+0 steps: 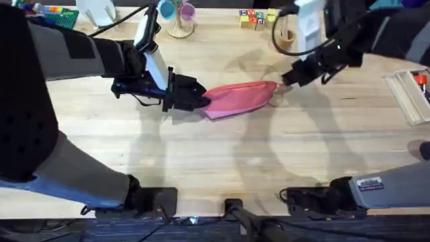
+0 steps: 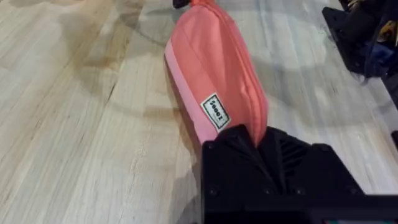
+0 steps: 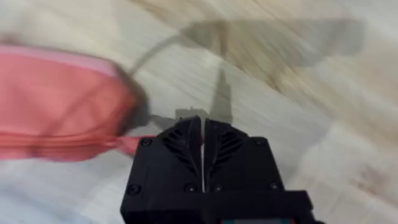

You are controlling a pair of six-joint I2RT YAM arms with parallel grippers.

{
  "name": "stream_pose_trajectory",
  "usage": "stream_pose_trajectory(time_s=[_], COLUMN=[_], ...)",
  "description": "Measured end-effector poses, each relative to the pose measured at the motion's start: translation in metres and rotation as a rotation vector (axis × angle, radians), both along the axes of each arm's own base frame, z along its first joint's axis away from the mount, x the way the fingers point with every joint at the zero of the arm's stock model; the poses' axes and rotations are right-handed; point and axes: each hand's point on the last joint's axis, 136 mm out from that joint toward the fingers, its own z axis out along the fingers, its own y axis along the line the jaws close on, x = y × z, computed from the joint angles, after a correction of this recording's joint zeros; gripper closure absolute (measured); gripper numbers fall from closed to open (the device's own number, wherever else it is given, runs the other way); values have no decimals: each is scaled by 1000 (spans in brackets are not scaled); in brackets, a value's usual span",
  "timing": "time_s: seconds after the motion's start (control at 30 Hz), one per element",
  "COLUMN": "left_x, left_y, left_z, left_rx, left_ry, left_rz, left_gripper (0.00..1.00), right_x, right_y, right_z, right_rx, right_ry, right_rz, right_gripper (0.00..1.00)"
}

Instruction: Unzip the bag, pick up the pens from the table one at a time and place them inside, then zip the bag closed.

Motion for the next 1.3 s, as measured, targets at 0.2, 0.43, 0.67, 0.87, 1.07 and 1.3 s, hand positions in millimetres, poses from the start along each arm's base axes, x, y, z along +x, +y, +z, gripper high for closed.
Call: stream_pose_trajectory(time_s=[0.2,0.43,0.67,0.87,1.07,1.3], left_x=[0,0,0,0,0,0], left_y=[3,3,3,3,3,3], left_z=[-4,-4,-4,-5,-5,-5], left_rx=[23,26,26,29,29,29], left_ry=[4,4,4,5,4,2], left_rz=[5,5,5,5,5,4], left_gripper=[959,959,959,959,959,898], right_x=[-12,-11,-2,-15,-35,-44], right_y=[-28,-18,-1,15,27,33], right_z=[-19,-17,49,110,133,133], right_rx=[-34,-38,-17,7,21,22], right_ry=[43,32,-147,-300,-338,-324], right_rz=[-133,-118,-80,-37,7,30], right_gripper=[968,969,846,56,4,4])
